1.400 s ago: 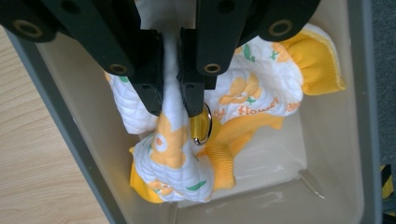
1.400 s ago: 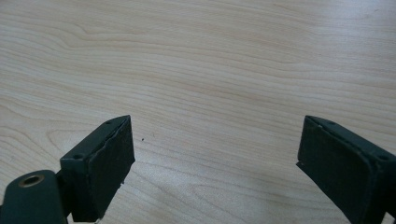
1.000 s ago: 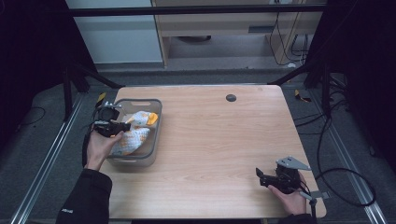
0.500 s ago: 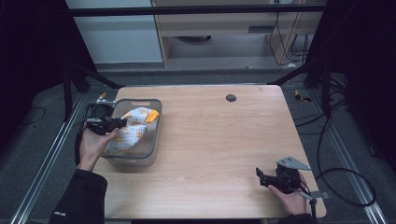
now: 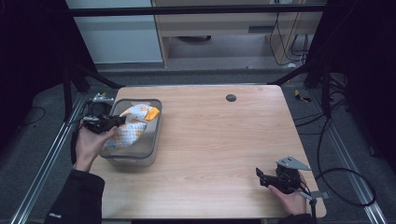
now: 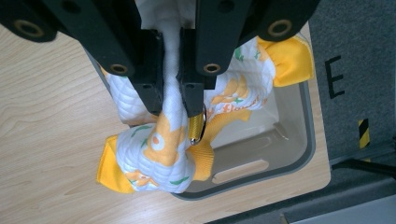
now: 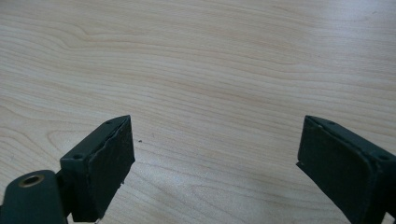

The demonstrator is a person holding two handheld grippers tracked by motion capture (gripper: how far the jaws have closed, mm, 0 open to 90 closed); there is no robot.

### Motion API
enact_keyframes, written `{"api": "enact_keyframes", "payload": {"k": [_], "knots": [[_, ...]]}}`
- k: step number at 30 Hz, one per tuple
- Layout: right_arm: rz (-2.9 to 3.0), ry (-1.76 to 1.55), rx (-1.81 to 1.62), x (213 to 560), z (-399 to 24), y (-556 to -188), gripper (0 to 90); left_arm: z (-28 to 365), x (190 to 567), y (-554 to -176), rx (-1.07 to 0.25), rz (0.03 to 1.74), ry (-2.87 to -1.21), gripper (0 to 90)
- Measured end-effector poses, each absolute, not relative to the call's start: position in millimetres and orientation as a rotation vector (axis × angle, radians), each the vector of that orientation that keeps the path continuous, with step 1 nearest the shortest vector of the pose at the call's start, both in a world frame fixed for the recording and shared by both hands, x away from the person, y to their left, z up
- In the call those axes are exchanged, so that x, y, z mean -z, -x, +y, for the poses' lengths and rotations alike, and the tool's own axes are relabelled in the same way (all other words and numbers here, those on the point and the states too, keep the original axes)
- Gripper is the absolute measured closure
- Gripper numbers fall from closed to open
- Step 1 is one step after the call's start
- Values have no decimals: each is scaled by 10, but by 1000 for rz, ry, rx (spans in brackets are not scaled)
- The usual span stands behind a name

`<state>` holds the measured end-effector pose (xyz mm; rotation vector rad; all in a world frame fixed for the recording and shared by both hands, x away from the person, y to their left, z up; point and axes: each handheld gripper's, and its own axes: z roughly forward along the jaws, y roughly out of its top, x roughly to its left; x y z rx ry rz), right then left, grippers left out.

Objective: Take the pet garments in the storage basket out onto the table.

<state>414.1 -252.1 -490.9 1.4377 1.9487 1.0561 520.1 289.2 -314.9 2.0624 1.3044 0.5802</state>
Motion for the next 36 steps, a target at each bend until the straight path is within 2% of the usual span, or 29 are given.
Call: {"api": "enact_keyframes", "payload": {"k": [13, 36], "knots": [[1946, -1434, -1058, 4908, -2523, -4142, 107, 2772, 2983, -5101, -597, 1229, -2079, 823], [1946, -1443, -1067, 4897, -2521, -4134, 107, 2447, 2842, -4972, -527, 1089, -2138, 823]]}}
